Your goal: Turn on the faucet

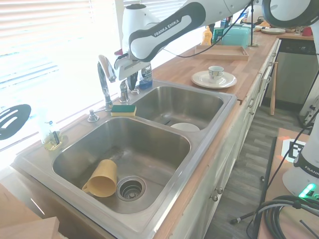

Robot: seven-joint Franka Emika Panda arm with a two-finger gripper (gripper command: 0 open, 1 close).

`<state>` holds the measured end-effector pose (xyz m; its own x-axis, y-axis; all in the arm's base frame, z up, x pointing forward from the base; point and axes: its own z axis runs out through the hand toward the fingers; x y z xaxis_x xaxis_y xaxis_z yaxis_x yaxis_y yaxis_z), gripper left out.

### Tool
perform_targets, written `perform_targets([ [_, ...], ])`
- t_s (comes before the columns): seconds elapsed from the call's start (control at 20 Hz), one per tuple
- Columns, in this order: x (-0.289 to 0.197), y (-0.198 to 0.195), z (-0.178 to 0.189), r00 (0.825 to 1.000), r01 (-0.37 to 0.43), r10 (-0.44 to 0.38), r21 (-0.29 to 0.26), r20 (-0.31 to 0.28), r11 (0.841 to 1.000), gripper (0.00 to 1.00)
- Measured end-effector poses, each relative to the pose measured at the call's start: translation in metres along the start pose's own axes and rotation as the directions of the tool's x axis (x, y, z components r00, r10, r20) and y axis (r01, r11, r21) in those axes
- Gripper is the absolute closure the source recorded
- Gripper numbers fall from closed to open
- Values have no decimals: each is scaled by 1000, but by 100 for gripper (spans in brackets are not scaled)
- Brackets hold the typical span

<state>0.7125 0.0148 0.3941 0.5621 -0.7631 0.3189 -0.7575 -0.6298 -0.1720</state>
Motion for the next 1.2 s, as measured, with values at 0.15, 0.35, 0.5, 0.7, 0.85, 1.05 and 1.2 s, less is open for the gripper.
perform_targets([
  [0.15,0,-5,-2,997,-17,21,48,-71,999,100],
  [0.35,2,-9,-13,993,-20,31,95,-114,995,100],
  [0.5,0,-12,-34,990,-14,31,118,-137,993,100],
  [0.7,-4,-14,-56,987,-9,31,136,-160,991,100],
  [0.85,-4,-13,-62,984,-8,33,138,-176,990,100],
  [1.05,-5,-12,-60,985,-12,35,130,-171,991,100],
  [1.2,-16,-2,-42,993,-20,27,65,-113,998,100],
])
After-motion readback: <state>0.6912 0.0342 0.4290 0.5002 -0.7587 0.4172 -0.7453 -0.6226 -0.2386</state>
